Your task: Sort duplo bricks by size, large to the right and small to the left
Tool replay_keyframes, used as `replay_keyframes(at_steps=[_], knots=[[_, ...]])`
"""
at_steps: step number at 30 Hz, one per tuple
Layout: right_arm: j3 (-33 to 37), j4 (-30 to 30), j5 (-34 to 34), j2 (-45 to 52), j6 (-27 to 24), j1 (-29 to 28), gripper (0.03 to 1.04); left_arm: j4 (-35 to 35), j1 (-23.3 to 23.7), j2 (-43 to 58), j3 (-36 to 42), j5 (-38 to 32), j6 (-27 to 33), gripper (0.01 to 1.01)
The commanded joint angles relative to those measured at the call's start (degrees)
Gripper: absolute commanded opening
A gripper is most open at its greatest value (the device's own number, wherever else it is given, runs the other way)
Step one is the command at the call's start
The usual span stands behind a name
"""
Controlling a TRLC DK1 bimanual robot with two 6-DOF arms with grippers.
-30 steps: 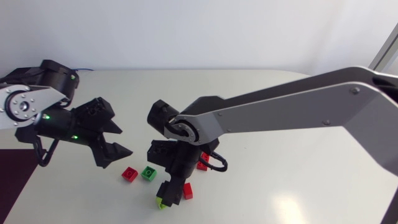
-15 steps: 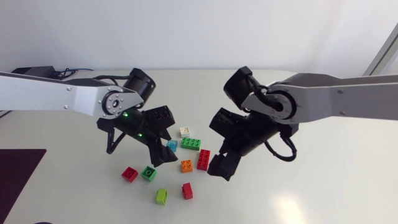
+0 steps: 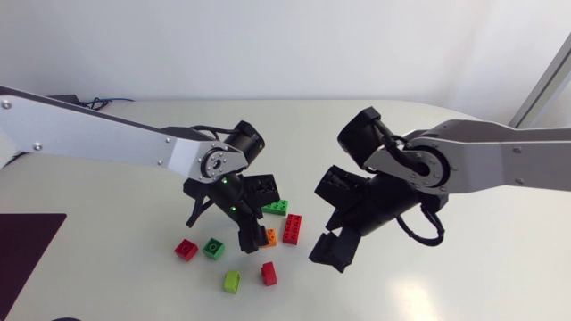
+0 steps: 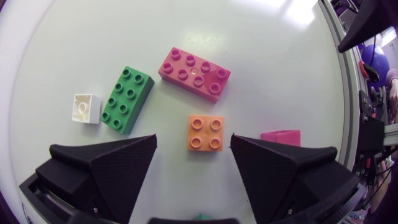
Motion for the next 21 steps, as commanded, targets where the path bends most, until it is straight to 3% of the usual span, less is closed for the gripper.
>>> replay_keyframes(at_steps=[1, 2, 6, 8, 15, 21], knots=[[-1.83, -0.35, -0.13, -1.01, -0.78, -0.32, 1.0, -1.63, -1.2, 2.8, 3.24, -1.28, 0.15, 0.748], [-2.01, -0.35, -0.13, -1.1, -0.78, -0.32, 1.0, -2.24, -1.38, 3.6, 3.86, -1.37, 0.06, 0.73], [-2.45, 0.0, -0.13, -1.54, -0.87, -1.11, 1.0, -3.47, -2.08, 6.06, 5.09, -1.64, -0.03, 0.469], [-2.53, 0.08, -0.13, -1.54, -1.05, -1.81, 1.0, -3.56, -2.25, 6.58, 5.09, -1.64, -0.29, 0.274], [0.89, 2.11, 0.48, 2.68, 1.33, -2.78, 1.0, -5.14, -1.82, 4.39, -0.01, -1.9, 0.23, 0.244], [8.1, 3.69, 4.09, 11.56, 8.1, -0.85, 0.99, -3.83, 3.81, -4.4, -10.03, -1.9, 3.13, 0.246]])
